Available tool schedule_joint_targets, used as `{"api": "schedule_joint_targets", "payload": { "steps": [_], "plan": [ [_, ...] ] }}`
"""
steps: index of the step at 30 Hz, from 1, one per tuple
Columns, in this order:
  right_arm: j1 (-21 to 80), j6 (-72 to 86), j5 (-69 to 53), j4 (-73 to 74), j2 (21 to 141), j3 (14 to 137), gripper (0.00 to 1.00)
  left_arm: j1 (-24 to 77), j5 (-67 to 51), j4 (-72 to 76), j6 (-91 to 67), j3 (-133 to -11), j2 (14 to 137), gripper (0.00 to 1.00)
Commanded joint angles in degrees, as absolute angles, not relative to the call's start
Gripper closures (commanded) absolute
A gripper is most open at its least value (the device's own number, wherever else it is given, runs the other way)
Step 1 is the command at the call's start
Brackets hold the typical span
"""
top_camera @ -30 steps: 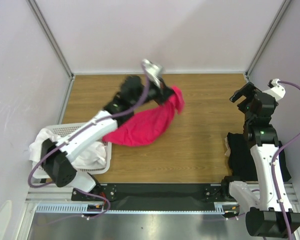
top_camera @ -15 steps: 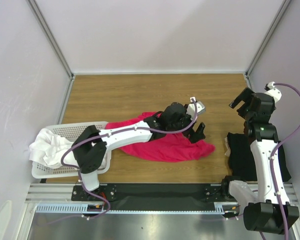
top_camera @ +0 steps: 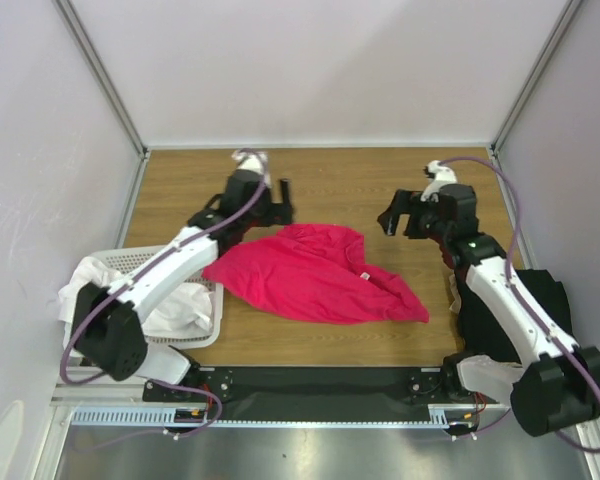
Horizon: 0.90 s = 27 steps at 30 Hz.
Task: Fold and stack the t-shirts
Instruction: Move the tshirt to the center of the board, then flatten the tshirt out
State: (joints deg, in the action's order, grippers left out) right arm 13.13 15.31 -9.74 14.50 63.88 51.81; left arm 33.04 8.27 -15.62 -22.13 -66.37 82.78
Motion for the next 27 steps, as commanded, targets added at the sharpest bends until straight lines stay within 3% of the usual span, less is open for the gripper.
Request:
{"api": "schedule_joint_targets", "payload": {
  "steps": [1,7,13,27],
  "plan": [
    [17.12,12.13,-13.01,7.13,68.36,50.36,0.07,28.5,15.36,-21.17,-28.47,-61.09,75.77,0.0],
    [23.1,11.16,-9.68,5.62,79.26,52.91,0.17,21.99,21.27,-25.31,-29.62,-57.31,70.67,0.0],
    [28.82,12.13,-3.88,5.98,87.96,55.37,0.16,19.86,21.7,-27.15,-30.23,-55.64,71.19,0.01],
    [30.23,15.73,5.18,9.58,95.62,58.79,0.29,19.86,21.62,-25.58,-28.21,-54.49,70.14,0.0]
  ]
}}
